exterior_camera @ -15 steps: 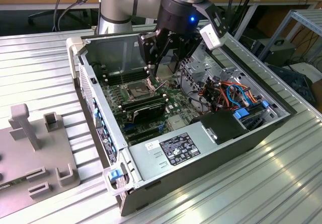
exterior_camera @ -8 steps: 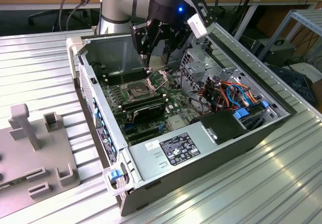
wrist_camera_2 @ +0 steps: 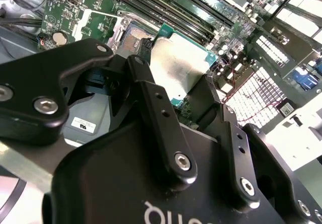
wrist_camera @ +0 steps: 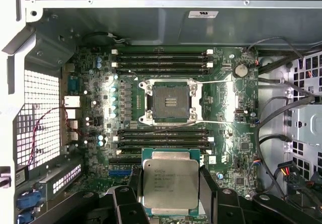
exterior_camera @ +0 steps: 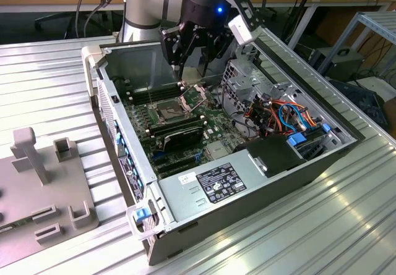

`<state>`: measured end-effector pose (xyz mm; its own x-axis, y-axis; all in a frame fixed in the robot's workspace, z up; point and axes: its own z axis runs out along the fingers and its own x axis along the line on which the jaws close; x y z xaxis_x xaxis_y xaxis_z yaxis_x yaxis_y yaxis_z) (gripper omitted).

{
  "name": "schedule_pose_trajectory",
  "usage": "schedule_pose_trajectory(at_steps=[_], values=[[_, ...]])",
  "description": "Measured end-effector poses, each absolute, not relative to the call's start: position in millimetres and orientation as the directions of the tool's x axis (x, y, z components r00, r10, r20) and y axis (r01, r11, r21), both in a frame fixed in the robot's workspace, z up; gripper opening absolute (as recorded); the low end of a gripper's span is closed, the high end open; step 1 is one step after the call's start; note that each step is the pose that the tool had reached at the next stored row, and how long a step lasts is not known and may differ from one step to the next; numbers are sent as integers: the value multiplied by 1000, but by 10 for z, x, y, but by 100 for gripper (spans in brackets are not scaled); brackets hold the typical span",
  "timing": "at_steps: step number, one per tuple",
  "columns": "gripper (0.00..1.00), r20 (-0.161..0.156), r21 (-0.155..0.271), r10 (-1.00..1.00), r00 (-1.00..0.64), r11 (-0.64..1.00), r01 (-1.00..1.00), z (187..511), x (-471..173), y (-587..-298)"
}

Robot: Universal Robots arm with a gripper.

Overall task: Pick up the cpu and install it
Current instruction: 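Pick up the cpu and move it towards the insertion slot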

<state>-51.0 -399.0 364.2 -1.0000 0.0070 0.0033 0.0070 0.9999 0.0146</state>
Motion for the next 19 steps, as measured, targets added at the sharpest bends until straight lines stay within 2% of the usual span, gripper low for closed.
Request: schedule_pose_trajectory(at_steps=[19], values=[[55, 3, 15, 7, -1000, 1000, 7, 3392, -510, -3989]])
